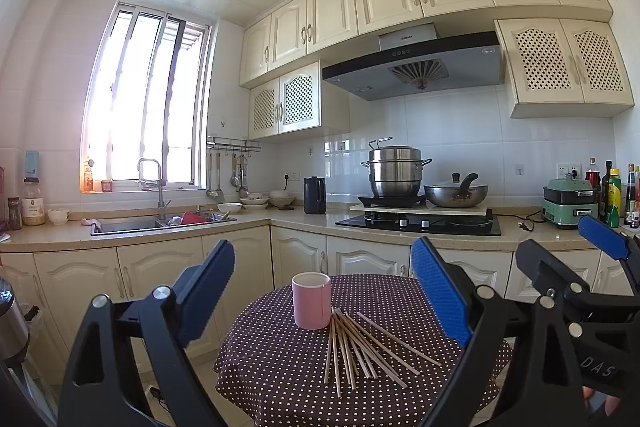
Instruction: Organize utensils
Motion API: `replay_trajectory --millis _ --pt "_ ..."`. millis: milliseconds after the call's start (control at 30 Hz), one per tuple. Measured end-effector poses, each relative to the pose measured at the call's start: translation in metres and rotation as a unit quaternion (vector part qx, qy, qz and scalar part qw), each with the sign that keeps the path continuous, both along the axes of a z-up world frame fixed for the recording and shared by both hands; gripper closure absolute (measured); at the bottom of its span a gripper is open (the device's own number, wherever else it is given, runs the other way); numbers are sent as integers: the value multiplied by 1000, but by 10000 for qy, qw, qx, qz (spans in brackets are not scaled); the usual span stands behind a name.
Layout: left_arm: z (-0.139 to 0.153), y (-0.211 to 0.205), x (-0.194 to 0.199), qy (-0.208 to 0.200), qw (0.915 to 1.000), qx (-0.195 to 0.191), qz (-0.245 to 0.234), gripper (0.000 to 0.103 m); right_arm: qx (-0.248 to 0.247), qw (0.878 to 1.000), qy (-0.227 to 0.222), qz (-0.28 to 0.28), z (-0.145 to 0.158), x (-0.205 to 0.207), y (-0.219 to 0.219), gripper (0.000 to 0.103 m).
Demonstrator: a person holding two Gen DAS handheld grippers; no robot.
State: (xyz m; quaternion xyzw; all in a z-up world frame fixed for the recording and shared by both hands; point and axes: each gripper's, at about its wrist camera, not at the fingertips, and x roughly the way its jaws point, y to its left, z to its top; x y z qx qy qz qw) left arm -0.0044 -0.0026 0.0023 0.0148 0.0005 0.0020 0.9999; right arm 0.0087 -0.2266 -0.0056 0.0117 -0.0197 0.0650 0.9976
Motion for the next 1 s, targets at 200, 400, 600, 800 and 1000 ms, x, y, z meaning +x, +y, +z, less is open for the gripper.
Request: replay_trajectory --millis 200,400,600,800,1000 --pt "0 1 0 3 10000 -6 -4 14 18 10000 16 12 1 0 0 6" --pt "0 0 0 8 10000 -7 -2 14 32 10000 37 1 1 2 -1 6" --pt "0 0 0 8 10000 -10 -10 14 44 10000 46 0 1 3 -2 6" --pt "-2 0 2 15 10000 -5 -4 14 45 10000 52 6 1 3 -3 6" --pt "-3 1 5 40 10000 -1 -7 14 39 10000 78 -2 -2 5 -3 6"
